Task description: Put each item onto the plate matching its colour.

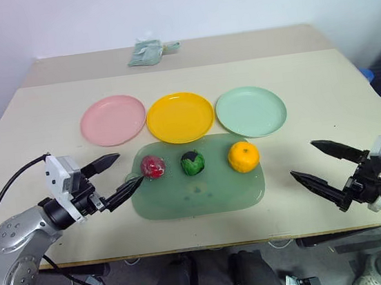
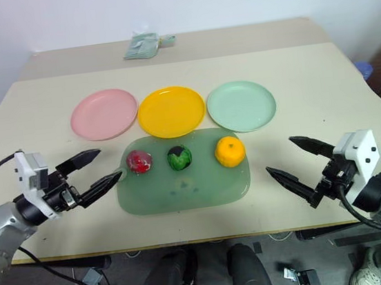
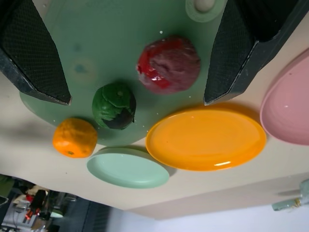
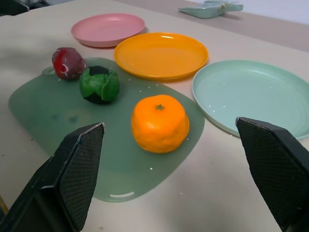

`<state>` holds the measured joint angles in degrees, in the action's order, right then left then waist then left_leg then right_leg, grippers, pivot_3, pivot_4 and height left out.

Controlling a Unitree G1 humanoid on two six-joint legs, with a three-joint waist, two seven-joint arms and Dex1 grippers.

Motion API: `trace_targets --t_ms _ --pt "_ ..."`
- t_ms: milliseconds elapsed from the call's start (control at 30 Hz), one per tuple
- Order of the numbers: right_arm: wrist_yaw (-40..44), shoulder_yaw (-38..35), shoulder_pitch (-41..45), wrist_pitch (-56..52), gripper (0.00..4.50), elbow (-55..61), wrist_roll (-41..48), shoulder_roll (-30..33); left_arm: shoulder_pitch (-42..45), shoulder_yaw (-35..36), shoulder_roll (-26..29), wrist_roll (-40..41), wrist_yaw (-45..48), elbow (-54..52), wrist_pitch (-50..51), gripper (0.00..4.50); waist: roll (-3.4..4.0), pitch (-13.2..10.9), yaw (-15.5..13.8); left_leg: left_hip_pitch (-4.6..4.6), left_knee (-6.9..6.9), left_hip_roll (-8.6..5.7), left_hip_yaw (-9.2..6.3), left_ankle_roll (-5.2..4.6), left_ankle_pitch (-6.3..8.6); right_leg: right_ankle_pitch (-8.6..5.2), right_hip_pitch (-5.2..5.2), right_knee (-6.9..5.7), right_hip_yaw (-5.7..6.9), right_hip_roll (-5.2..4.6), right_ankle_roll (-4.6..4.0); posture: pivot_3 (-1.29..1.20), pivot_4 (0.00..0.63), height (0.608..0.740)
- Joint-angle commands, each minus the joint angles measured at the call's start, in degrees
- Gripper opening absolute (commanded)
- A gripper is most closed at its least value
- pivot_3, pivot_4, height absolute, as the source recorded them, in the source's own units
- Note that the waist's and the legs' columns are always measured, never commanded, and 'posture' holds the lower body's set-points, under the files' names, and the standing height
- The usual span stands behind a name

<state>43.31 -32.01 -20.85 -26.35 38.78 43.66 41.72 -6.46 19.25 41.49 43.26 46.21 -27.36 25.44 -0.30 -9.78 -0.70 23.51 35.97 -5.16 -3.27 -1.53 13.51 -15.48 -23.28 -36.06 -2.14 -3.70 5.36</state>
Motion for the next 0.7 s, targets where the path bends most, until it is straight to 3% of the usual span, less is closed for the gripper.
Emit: trace_targets --t_ms 33,400,700 --pt "-3.4 -0.1 1.5 -2.3 4.46 6.2 2.4 1.2 0.1 1.4 0.8 0.5 0.9 -1.3 -0.1 4.5 -0.01 0.0 0.0 0.0 -0.02 0.0 0.0 0.0 0.0 0.0 -0.03 0.0 0.0 0.0 0.0 0.0 0.15 0.74" --pt "-8.9 2.2 7.8 -7.9 4.46 10.1 6.1 4.2 -1.1 0.3 -2.3 -5.0 1.5 0.8 -5.8 4.5 -0.06 0.0 -0.1 0.05 0.0 0.0 0.04 0.01 0.01 0.0 -0.03 0.06 0.0 -0.03 -0.01 0.0 0.15 0.74" --pt "-3.5 15.1 23.8 -6.2 4.46 0.2 2.2 5.4 1.2 -2.7 -6.8 -8.5 -0.8 3.1 -7.9 4.5 -0.2 -0.1 -0.1 0.04 0.0 0.03 0.1 -0.05 -0.03 0.04 -0.06 0.08 0.14 -0.11 -0.05 0.0 0.15 0.74"
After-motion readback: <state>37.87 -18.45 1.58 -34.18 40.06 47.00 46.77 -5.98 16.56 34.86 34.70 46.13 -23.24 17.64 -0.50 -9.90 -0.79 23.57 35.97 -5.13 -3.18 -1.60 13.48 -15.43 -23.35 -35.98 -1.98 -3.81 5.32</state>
